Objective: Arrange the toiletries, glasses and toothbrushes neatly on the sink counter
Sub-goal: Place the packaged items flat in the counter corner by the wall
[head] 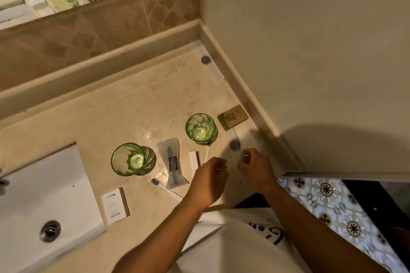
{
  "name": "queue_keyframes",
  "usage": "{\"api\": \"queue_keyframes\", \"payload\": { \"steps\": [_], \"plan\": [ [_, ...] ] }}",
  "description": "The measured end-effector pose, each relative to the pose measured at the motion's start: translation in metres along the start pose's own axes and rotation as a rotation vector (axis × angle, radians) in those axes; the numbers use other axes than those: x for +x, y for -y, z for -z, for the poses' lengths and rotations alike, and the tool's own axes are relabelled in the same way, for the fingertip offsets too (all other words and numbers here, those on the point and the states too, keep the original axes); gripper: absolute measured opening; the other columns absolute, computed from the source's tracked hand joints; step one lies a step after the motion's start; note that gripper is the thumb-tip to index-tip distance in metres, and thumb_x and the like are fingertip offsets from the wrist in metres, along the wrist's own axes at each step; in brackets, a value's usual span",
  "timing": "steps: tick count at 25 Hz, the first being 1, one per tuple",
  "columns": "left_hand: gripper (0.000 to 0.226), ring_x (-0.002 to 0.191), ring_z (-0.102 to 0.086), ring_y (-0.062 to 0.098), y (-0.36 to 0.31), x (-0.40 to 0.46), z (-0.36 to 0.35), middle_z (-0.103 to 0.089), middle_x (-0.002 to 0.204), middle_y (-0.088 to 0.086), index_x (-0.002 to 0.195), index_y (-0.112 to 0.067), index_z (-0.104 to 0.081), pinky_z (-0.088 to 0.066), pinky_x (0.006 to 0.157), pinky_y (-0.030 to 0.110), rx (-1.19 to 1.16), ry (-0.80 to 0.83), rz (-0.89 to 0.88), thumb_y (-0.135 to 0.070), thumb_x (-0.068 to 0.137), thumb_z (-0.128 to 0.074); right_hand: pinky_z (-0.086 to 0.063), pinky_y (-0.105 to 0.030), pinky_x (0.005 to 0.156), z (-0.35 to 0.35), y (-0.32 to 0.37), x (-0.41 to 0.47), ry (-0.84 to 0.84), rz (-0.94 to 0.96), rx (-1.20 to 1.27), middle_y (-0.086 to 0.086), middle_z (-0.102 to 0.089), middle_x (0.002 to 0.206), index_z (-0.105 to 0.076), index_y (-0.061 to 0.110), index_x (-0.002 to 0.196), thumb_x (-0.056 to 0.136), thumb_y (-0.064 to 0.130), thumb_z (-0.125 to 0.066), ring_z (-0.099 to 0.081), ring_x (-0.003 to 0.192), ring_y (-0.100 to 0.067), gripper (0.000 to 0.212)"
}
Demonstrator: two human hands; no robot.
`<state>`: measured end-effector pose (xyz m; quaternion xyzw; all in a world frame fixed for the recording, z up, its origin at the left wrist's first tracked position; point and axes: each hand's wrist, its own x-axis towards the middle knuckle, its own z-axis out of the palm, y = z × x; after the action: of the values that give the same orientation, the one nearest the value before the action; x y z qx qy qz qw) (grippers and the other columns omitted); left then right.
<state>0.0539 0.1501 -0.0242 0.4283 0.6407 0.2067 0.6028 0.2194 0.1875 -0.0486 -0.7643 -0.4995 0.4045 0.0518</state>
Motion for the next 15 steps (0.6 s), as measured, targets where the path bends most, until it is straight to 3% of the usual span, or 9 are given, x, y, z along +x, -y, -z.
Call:
{"api": "queue_keyframes", "payload": {
  "steps": [3,5,7,10,13,15],
  "plan": [
    [0.042,0.093,-0.058,0.024,0.002,0.022,-0.020,-0.061,0.108,0.012,0.132,-0.004,-0.053,-0.048,0.080,0.032,-0.417,0.026,0.326,-0.014,0.091,-0.058,-0.046,-0.027,0.076,-0.001,-0.003,0.003,-0.020,-0.013,0.008,-0.009,-0.071,0.109,-0.063,0.012,0.119,0.089,0.017,-0.067,-0.064,0.094,-0.021,0.031],
    [0.045,0.094,-0.061,0.026,0.005,0.031,-0.028,-0.063,0.111,0.017,0.132,-0.009,-0.053,-0.050,0.081,0.033,-0.457,-0.034,0.383,-0.012,0.087,-0.060,-0.050,-0.030,0.079,-0.001,-0.002,0.006,-0.048,-0.008,-0.017,-0.011,-0.071,0.108,-0.065,0.009,0.115,0.089,0.018,-0.069,-0.066,0.099,-0.026,0.028],
    [0.037,0.089,-0.060,0.028,0.004,0.036,-0.033,-0.064,0.103,0.021,0.119,-0.008,-0.059,-0.051,0.080,0.036,-0.605,-0.077,0.418,-0.008,0.082,-0.061,-0.052,-0.035,0.085,-0.002,-0.002,0.006,-0.023,-0.020,-0.017,-0.013,-0.070,0.113,-0.064,0.008,0.118,0.090,0.018,-0.069,-0.066,0.104,-0.028,0.030],
    [0.008,0.084,-0.057,0.029,-0.004,0.037,-0.037,-0.060,0.090,0.019,0.087,-0.008,-0.060,-0.049,0.072,0.035,-0.589,-0.101,0.426,-0.001,0.087,-0.056,-0.047,-0.034,0.096,-0.004,-0.003,0.004,0.073,-0.083,0.135,-0.012,-0.065,0.128,-0.054,0.008,0.135,0.091,0.018,-0.068,-0.061,0.118,-0.028,0.047],
    [0.016,0.071,-0.057,0.024,-0.005,0.036,-0.039,-0.059,0.077,0.016,0.082,-0.007,-0.062,-0.049,0.065,0.031,-0.514,-0.078,0.422,-0.001,0.089,-0.048,-0.046,-0.035,0.100,-0.006,-0.004,0.008,0.112,-0.136,0.260,-0.007,-0.061,0.123,-0.053,0.009,0.136,0.092,0.017,-0.067,-0.059,0.120,-0.028,0.047],
    [0.022,0.059,-0.056,0.022,-0.005,0.032,-0.040,-0.058,0.071,0.016,0.080,-0.004,-0.062,-0.052,0.062,0.030,-0.482,-0.050,0.425,0.002,0.090,-0.043,-0.050,-0.037,0.096,-0.006,-0.005,0.010,0.151,-0.174,0.362,-0.005,-0.064,0.109,-0.063,0.008,0.123,0.093,0.015,-0.063,-0.062,0.109,-0.028,0.031]
  ]
}}
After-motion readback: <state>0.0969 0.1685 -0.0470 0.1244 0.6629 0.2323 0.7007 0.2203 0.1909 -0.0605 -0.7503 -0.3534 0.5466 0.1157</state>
